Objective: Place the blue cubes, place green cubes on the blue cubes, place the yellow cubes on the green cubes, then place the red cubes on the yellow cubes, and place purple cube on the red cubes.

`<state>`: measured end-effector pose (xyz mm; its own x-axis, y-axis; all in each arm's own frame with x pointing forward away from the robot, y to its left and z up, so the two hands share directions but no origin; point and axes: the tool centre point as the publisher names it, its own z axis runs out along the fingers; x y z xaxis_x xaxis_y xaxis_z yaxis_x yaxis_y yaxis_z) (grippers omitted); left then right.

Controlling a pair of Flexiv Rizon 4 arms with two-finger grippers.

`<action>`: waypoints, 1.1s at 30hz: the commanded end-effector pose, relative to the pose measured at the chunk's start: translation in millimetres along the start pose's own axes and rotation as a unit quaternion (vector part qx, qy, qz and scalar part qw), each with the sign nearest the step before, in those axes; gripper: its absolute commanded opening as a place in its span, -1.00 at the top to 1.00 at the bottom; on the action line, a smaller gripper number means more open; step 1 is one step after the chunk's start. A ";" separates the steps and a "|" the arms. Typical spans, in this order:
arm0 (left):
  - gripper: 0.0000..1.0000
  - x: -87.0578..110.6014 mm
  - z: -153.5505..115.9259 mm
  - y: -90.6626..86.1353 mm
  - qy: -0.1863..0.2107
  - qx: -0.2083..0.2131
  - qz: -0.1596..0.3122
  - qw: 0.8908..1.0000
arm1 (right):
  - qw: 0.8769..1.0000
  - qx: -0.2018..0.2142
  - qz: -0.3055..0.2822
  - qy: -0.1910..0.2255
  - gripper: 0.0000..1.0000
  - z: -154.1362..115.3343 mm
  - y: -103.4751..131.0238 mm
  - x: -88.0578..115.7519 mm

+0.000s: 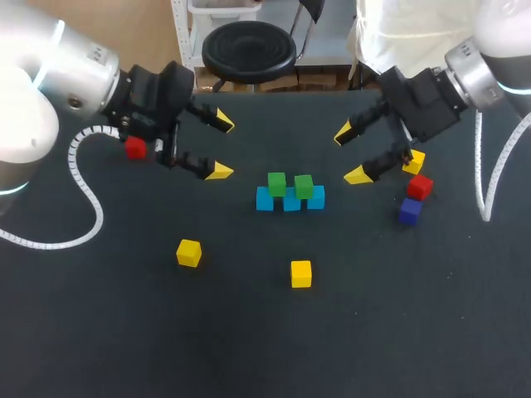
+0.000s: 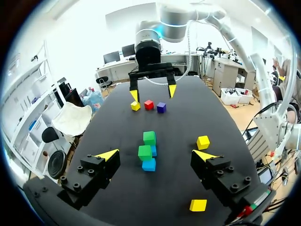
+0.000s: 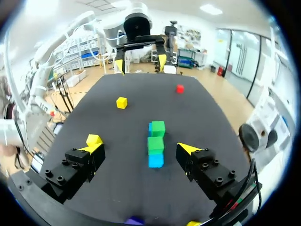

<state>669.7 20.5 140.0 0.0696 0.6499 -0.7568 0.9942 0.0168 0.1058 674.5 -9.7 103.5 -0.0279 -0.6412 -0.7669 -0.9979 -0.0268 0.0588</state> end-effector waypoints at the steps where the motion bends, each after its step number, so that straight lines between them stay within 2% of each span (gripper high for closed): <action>1: -1.00 1.3 -0.7 -0.6 -0.003 -0.001 0.001 1.000 | 0.998 0.054 0.030 0.013 -1.00 -6.9 49.1 1.1; 10: -1.00 1.3 -0.7 -0.6 -0.003 -0.001 0.001 1.000 | 0.991 0.105 0.075 0.033 -1.00 -23.6 104.6 2.5; 15: -1.00 1.3 -0.7 -0.6 -0.003 -0.001 0.001 1.000 | 0.992 0.097 0.068 0.038 -1.00 -37.1 120.5 -6.1; 17: -1.00 1.3 -0.7 -0.6 -0.003 -0.001 0.001 1.000 | 0.994 0.081 0.063 0.042 -1.00 -41.0 121.2 -8.1; 33: -1.00 1.3 -0.7 -0.6 -0.003 -0.001 0.001 1.000 | 0.994 0.081 0.063 0.042 -1.00 -41.0 121.2 -8.1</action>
<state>669.8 20.7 140.0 0.0695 0.6497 -0.7570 0.9943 0.0166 0.1055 555.6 -39.6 143.1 -0.1553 -0.6933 -0.7037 -0.9832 0.1778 0.0419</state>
